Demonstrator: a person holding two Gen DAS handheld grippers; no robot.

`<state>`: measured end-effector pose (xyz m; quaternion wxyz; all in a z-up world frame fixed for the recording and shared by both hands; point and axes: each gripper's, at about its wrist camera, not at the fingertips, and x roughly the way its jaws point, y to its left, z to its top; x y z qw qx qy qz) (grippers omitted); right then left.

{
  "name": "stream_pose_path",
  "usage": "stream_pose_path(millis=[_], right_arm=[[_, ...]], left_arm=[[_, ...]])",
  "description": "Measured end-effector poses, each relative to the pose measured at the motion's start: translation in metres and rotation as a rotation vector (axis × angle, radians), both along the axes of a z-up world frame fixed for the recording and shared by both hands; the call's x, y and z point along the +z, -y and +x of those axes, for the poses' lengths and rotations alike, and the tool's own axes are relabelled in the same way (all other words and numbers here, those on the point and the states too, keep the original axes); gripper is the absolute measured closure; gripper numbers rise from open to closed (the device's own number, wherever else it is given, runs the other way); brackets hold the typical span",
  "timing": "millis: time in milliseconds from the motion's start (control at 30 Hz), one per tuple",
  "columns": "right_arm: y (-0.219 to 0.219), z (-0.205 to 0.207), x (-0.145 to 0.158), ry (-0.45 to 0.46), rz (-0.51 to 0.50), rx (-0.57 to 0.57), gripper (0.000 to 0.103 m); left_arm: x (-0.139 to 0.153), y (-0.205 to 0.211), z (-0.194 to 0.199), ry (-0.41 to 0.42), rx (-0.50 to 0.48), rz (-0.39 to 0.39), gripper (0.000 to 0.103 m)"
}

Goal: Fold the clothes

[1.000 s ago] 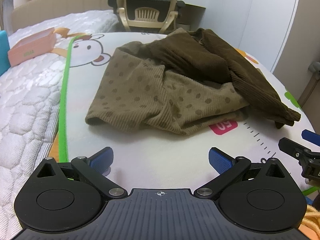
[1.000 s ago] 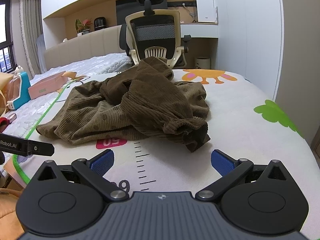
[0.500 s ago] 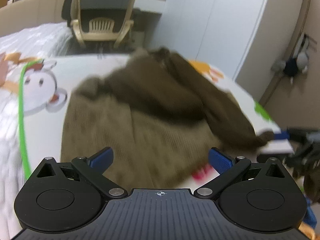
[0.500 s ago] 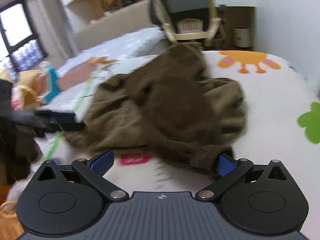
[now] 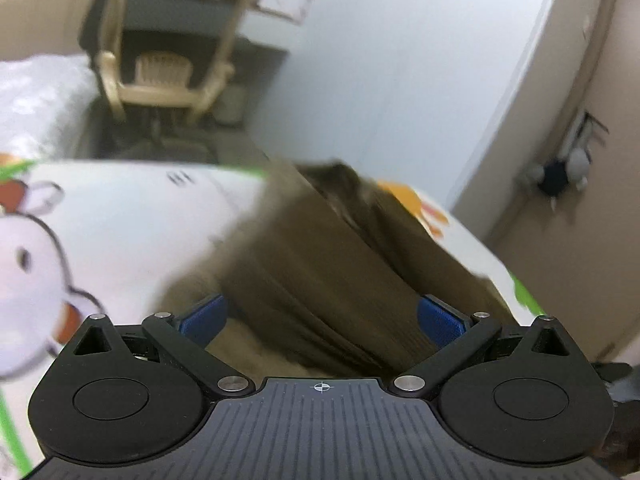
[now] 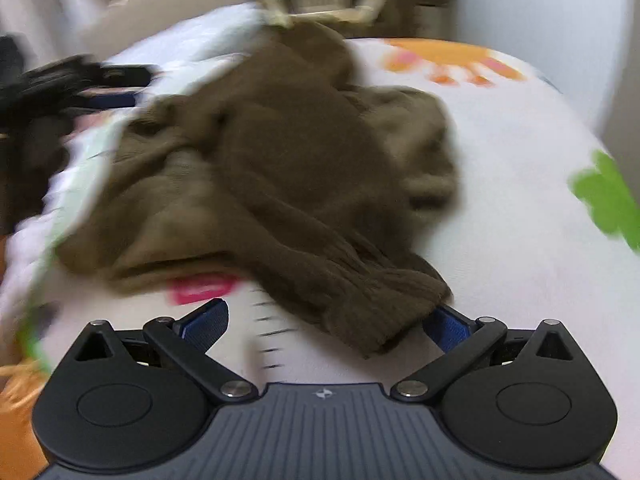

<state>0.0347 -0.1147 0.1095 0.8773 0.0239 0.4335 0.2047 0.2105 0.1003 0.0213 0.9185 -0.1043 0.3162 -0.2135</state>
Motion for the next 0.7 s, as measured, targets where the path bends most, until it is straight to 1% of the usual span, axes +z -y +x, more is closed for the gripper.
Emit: stream_pose_path(millis=[33,100,133,167,200,300,400,433,533,600,633,667,700], right_arm=[[0.007,0.0,0.015,0.063,0.033,0.021,0.0],[0.02,0.004,0.043,0.199,0.096,0.052,0.0],[0.027,0.015,0.053,0.263,0.125,0.053,0.0],[0.033,0.032,0.058,0.293,0.152,0.051,0.0],[0.035,0.055,0.055,0.284,0.172,0.047,0.0],[0.031,0.126,0.034,0.206,0.211,0.028,0.0],[0.008,0.173,-0.004,0.108,0.23,0.034,0.0],[0.002,0.177,-0.013,0.082,0.243,0.043,0.0],[-0.015,0.172,-0.034,0.016,0.293,0.083,0.0],[-0.014,0.158,-0.037,-0.021,0.313,0.153,0.0],[-0.01,0.146,-0.037,-0.028,0.307,0.185,0.0],[-0.003,0.131,-0.036,-0.028,0.293,0.211,0.0],[0.003,0.116,-0.036,-0.028,0.278,0.238,0.0]], left_arm=[[0.0,-0.006,0.0,0.004,0.016,-0.009,0.0],[-0.006,-0.01,0.003,-0.019,0.046,-0.017,0.0],[-0.009,-0.012,0.005,-0.033,0.061,-0.02,0.0],[-0.013,-0.014,0.007,-0.047,0.075,-0.023,0.0],[-0.016,-0.016,0.009,-0.06,0.09,-0.026,0.0],[-0.03,-0.015,0.017,-0.104,0.108,0.033,0.0],[-0.041,-0.011,0.014,-0.148,0.118,0.015,0.0],[-0.044,-0.01,0.013,-0.163,0.121,0.006,0.0],[-0.054,-0.006,0.01,-0.207,0.13,-0.019,0.0],[-0.055,0.002,-0.007,-0.241,0.085,-0.054,0.0],[-0.055,0.009,-0.019,-0.254,0.051,-0.059,0.0],[-0.054,0.017,-0.032,-0.266,0.015,-0.061,0.0],[-0.05,0.022,-0.045,-0.256,0.001,-0.039,0.0]])
